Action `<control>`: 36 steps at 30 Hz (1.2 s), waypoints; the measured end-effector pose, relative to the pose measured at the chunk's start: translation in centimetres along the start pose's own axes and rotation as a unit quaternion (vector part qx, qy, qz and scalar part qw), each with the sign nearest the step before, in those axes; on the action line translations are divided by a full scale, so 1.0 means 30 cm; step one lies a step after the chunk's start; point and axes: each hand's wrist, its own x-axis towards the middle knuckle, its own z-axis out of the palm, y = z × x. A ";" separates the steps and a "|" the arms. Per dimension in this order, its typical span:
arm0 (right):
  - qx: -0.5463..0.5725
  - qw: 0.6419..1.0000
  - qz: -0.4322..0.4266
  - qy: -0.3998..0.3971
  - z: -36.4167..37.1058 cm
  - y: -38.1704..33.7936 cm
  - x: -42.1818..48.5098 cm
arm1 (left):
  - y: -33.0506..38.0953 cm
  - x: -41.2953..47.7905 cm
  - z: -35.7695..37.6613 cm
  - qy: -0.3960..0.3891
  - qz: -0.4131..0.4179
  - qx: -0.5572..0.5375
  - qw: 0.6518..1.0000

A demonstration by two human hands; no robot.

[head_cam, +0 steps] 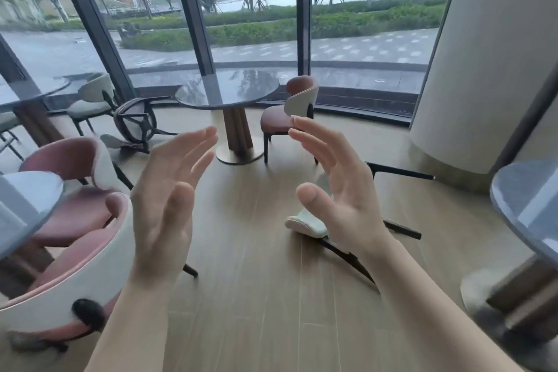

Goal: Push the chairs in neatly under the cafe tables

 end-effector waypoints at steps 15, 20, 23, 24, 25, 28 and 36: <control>-0.022 0.999 -0.031 0.030 0.246 0.765 0.769 | -0.763 0.753 -0.380 -0.001 0.015 -0.027 1.000; -0.051 0.996 -0.023 0.071 0.259 0.958 0.968 | -0.987 1.013 -0.402 -0.054 0.006 -0.060 0.997; -0.060 0.993 -0.028 0.098 0.234 1.091 1.081 | -1.153 1.152 -0.398 -0.084 0.011 -0.078 0.993; -0.064 0.992 -0.030 0.106 0.222 1.132 1.120 | -1.202 1.197 -0.392 -0.090 0.008 -0.082 0.993; -0.069 0.991 -0.031 0.111 0.209 1.177 1.158 | -1.255 1.243 -0.385 -0.093 0.006 -0.085 0.992; -0.078 0.988 -0.037 0.127 0.174 1.331 1.279 | -1.421 1.382 -0.368 -0.112 0.007 -0.089 0.990; -0.077 0.985 -0.026 0.152 0.119 1.687 1.671 | -1.799 1.823 -0.326 -0.149 -0.005 -0.106 0.983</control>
